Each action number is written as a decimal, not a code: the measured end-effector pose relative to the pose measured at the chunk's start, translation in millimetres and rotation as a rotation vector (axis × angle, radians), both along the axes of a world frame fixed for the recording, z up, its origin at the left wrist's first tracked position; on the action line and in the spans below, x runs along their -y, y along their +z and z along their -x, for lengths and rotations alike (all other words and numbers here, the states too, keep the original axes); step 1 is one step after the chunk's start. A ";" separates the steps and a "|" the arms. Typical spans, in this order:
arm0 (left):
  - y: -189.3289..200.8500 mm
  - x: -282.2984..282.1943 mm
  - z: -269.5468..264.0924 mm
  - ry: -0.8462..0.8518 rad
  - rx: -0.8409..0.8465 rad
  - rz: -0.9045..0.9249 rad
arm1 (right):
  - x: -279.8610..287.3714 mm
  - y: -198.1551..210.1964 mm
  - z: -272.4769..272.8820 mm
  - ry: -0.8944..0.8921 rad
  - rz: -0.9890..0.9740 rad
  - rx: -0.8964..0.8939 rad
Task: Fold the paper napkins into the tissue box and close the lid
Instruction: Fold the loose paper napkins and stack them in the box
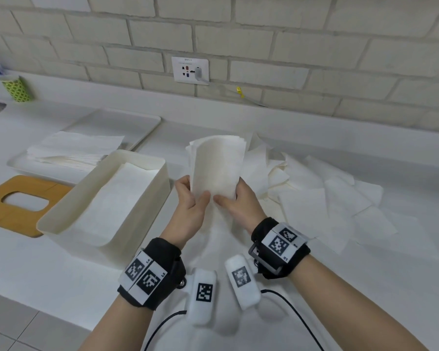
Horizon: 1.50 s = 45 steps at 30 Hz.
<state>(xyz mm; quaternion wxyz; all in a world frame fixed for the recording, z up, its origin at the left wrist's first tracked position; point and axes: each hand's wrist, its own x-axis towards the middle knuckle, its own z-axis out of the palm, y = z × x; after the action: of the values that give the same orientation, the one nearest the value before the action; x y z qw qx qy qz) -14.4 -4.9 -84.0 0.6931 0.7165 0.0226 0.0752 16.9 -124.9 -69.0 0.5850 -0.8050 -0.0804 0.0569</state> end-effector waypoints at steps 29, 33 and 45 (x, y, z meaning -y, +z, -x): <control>-32.4 -23.0 -10.4 0.184 -0.257 -0.001 | 4.5 39.2 -16.1 0.335 1.251 0.418; -29.9 -22.5 -11.0 0.176 -0.236 0.003 | 5.4 39.1 -13.3 0.348 1.276 0.400; -13.6 -18.6 -2.6 0.185 -0.348 0.035 | 18.7 40.1 -14.2 0.278 1.001 0.326</control>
<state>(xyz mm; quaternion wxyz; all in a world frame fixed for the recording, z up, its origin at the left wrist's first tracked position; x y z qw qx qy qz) -11.8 13.7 -97.6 0.6813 0.7014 0.2092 0.0130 31.1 -143.6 -28.9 0.0974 -0.9654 -0.2388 0.0393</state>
